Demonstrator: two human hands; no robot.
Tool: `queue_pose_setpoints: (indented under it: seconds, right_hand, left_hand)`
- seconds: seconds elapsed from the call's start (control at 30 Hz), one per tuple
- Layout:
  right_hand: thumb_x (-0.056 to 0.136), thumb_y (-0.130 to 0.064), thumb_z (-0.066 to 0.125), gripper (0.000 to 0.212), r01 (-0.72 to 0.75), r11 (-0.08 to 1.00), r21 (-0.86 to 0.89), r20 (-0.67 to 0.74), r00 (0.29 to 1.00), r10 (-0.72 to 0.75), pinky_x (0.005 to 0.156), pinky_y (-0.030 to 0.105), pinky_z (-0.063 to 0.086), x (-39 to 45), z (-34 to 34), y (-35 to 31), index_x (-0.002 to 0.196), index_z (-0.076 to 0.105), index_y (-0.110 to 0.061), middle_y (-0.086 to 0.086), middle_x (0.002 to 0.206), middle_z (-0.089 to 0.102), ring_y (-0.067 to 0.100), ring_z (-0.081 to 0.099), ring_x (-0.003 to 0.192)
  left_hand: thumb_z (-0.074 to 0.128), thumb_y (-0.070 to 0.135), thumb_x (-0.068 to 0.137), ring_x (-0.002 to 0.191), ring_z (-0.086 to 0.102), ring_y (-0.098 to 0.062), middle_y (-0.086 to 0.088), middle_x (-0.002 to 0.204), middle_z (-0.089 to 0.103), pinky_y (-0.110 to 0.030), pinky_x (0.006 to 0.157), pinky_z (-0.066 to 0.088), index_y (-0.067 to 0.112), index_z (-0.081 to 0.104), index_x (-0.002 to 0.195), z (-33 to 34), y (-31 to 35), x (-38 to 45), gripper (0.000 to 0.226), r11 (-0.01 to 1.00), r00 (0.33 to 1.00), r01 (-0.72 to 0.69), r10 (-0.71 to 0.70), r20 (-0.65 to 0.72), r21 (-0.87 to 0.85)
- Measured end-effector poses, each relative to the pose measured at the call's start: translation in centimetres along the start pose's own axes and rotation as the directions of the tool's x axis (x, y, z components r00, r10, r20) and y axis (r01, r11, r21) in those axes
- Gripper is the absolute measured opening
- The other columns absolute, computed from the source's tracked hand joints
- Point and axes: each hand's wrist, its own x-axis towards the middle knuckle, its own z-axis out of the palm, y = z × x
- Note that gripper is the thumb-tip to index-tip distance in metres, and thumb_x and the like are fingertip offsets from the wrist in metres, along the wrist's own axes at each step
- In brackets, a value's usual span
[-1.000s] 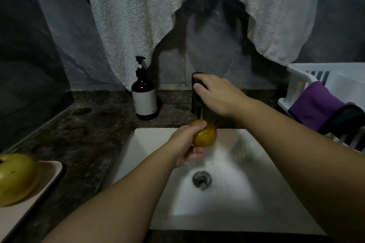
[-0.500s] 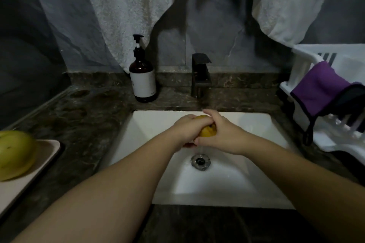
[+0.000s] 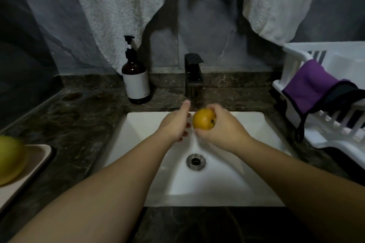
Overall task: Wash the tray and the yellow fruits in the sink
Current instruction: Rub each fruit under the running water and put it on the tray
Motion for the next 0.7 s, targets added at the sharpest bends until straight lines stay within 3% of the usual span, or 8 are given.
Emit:
queue_pose_setpoints:
  seconds: [0.07,0.2,0.3,0.4,0.43,0.53,0.63,0.7]
  right_hand:
    - [0.070,-0.058,0.081,0.088,0.024,0.990,0.136,-0.115,0.993,-0.009,0.087,0.033,0.047,0.3,-0.3,-0.2,0.142,0.034,-0.042,-0.011,0.131,0.045,0.012,0.052,0.111]
    - [0.070,-0.054,0.083,0.088,-0.013,1.000,0.019,-0.005,1.000,0.013,0.085,0.032,0.044,0.0,0.1,0.1,0.144,0.038,-0.038,-0.007,0.137,0.051,0.010,0.050,0.108]
    - [0.072,-0.055,0.083,0.085,0.020,0.985,0.170,-0.143,0.990,0.004,0.084,0.031,0.045,0.3,-0.3,-0.1,0.142,0.036,-0.042,-0.009,0.133,0.048,0.012,0.052,0.108]
    - [0.072,-0.054,0.084,0.086,-0.031,0.997,0.077,0.016,0.999,0.030,0.082,0.031,0.045,-0.1,0.0,0.3,0.143,0.038,-0.040,-0.008,0.130,0.053,0.012,0.053,0.105]
    - [0.072,-0.055,0.084,0.086,-0.039,0.996,0.082,0.007,0.999,0.039,0.081,0.030,0.045,-0.1,0.1,0.5,0.143,0.038,-0.040,-0.009,0.129,0.053,0.012,0.053,0.104]
    - [0.074,-0.059,0.080,0.084,-0.017,0.977,0.215,-0.160,0.986,0.052,0.077,0.027,0.044,0.6,-0.2,0.5,0.142,0.033,-0.045,-0.015,0.124,0.046,0.010,0.052,0.104]
    - [0.070,-0.060,0.082,0.090,-0.084,0.995,0.055,0.009,0.996,0.084,0.082,0.031,0.045,0.3,0.1,1.1,0.145,0.036,-0.040,-0.009,0.129,0.052,0.012,0.052,0.104]
    - [0.071,-0.059,0.082,0.088,-0.076,0.994,0.081,-0.051,0.995,0.081,0.083,0.033,0.043,0.5,0.0,1.5,0.144,0.037,-0.041,-0.008,0.132,0.052,0.013,0.052,0.104]
  left_hand:
    - [0.028,0.077,0.098,0.091,0.070,-0.026,-0.001,0.101,0.075,-0.045,0.089,0.056,0.026,0.069,0.106,-0.1,0.0,0.1,0.066,1.000,1.000,-0.018,0.017,-0.023,-0.009]
    - [0.028,0.075,0.100,0.094,0.067,-0.022,0.001,0.102,0.074,-0.045,0.097,0.053,0.025,0.069,0.115,0.0,-0.2,0.3,0.066,0.999,0.998,-0.039,0.039,-0.039,0.003]
    - [0.030,0.074,0.100,0.097,0.066,-0.021,0.002,0.103,0.074,-0.045,0.100,0.051,0.025,0.069,0.115,-0.1,-0.3,0.4,0.064,0.999,0.999,-0.043,0.043,-0.033,0.005]
    - [0.033,0.072,0.101,0.102,0.065,-0.022,0.000,0.107,0.073,-0.047,0.100,0.051,0.025,0.069,0.111,0.0,-0.3,0.3,0.060,0.996,1.000,0.019,-0.019,0.002,-0.092]
    - [0.035,0.072,0.101,0.102,0.066,-0.023,0.000,0.107,0.073,-0.047,0.099,0.052,0.025,0.070,0.109,0.0,-0.2,0.2,0.059,0.987,0.998,0.058,-0.054,0.030,-0.153]
    - [0.038,0.065,0.103,0.085,0.068,-0.021,-0.002,0.095,0.073,-0.039,0.084,0.055,0.020,0.071,0.111,-0.2,-0.2,0.4,0.057,0.955,0.993,0.108,-0.092,0.071,-0.277]
    - [0.044,0.038,0.109,0.069,0.063,-0.020,-0.006,0.089,0.068,-0.031,0.065,0.052,0.016,0.065,0.115,0.1,-0.1,0.3,0.031,0.945,0.992,0.116,-0.096,0.082,-0.306]
    - [0.051,0.017,0.105,0.064,0.060,-0.020,-0.007,0.085,0.065,-0.028,0.060,0.052,0.015,0.062,0.114,0.2,-0.2,0.4,0.015,0.964,0.994,0.100,-0.086,0.068,-0.248]
